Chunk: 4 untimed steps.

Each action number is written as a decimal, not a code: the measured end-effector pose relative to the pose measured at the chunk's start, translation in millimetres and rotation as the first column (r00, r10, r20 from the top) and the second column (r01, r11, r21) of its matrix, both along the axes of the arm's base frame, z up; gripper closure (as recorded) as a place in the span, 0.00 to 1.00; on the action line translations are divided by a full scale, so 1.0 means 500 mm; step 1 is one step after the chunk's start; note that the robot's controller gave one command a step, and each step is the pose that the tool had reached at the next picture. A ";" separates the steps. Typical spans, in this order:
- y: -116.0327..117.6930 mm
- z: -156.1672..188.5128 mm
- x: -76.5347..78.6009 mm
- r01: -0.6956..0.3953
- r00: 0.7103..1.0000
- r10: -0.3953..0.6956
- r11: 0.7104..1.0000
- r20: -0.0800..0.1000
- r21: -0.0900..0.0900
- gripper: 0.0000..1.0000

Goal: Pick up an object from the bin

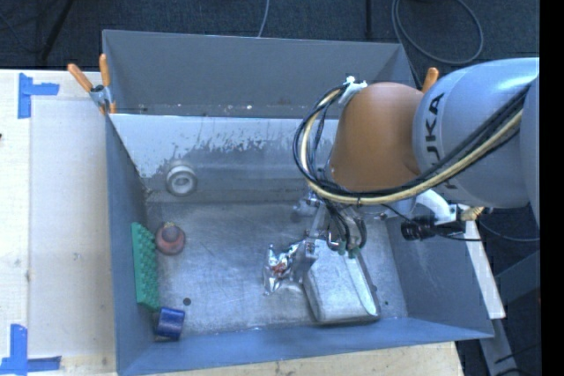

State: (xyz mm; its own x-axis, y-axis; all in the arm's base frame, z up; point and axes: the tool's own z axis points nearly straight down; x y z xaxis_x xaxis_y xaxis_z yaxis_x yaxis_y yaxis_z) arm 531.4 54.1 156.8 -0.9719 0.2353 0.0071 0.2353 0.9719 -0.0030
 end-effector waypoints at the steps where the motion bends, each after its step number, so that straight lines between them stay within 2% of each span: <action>1: 0.057 -0.169 -0.012 -0.246 0.969 0.246 0.969 0.010 0.000 0.00; 2: 0.059 -0.166 -0.011 -0.244 0.970 0.244 0.970 0.010 0.003 1.00; 3: 0.089 0.083 -0.020 -0.276 0.961 0.276 0.961 0.015 0.001 1.00; 4: 0.088 0.074 -0.022 -0.274 0.962 0.274 0.962 0.007 0.001 0.00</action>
Offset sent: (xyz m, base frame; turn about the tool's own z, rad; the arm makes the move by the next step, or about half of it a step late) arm -0.0073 0.0289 -0.0857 -0.2499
